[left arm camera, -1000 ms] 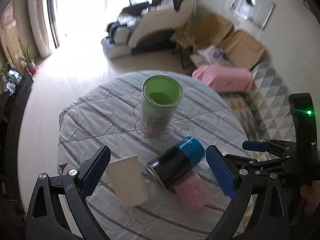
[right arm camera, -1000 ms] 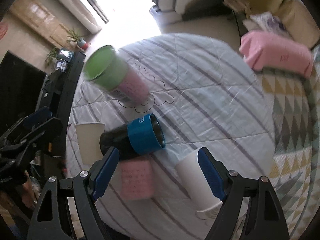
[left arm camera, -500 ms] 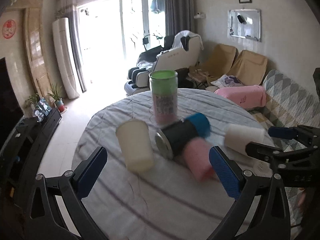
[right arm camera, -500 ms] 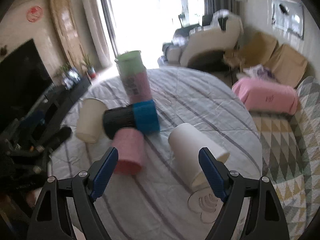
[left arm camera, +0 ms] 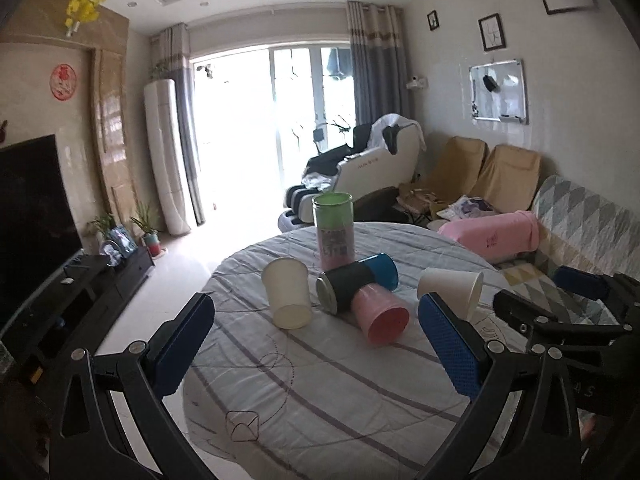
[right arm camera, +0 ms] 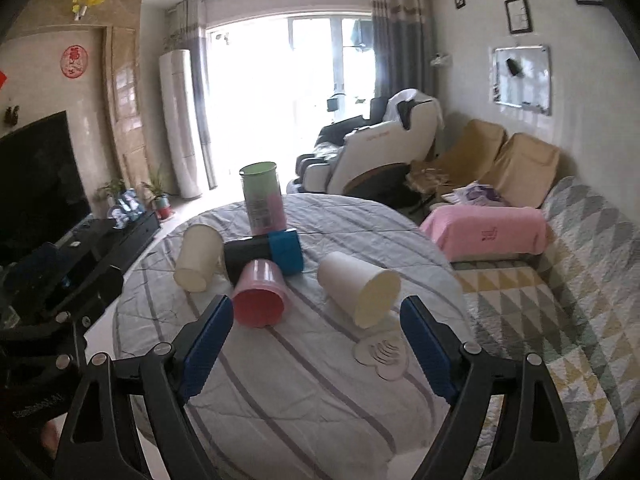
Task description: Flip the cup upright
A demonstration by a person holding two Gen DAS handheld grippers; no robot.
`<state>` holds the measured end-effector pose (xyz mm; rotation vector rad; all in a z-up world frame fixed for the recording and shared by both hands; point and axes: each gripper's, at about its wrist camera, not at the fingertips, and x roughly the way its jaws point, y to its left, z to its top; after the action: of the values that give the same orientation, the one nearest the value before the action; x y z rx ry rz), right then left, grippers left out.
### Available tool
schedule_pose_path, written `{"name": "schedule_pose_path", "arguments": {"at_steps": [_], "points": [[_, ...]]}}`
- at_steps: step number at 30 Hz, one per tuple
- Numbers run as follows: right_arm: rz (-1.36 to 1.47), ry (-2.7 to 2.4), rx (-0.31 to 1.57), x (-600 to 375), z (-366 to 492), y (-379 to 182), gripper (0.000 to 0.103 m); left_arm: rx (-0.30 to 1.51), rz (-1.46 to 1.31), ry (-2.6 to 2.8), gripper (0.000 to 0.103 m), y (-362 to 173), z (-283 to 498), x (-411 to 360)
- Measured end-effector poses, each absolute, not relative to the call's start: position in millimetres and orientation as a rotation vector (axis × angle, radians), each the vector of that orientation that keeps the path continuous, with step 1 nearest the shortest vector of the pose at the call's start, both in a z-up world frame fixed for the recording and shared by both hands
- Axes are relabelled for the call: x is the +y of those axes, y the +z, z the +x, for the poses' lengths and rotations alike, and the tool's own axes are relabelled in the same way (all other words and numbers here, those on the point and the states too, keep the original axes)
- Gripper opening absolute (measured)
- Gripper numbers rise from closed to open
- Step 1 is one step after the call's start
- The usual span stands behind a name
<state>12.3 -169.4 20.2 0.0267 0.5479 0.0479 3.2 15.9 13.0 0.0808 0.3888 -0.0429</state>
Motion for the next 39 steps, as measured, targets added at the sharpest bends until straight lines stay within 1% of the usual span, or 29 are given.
{"name": "schedule_pose_path", "arguments": {"at_steps": [6, 11, 23, 39], "points": [[0.002, 0.018, 0.531, -166, 4, 27, 0.087, 0.383, 0.060, -0.022, 0.103, 24, -9, 17], [0.002, 0.024, 0.539, -163, 7, 30, 0.087, 0.405, 0.053, 0.007, 0.103, 27, -4, 21], [-0.002, 0.018, 0.531, -164, 24, 38, 0.087, 0.429, 0.027, -0.006, 0.103, 26, 15, 20], [0.017, -0.009, 0.549, -177, 36, 32, 0.087, 0.442, 0.068, -0.038, 0.103, 23, 28, 2]]}}
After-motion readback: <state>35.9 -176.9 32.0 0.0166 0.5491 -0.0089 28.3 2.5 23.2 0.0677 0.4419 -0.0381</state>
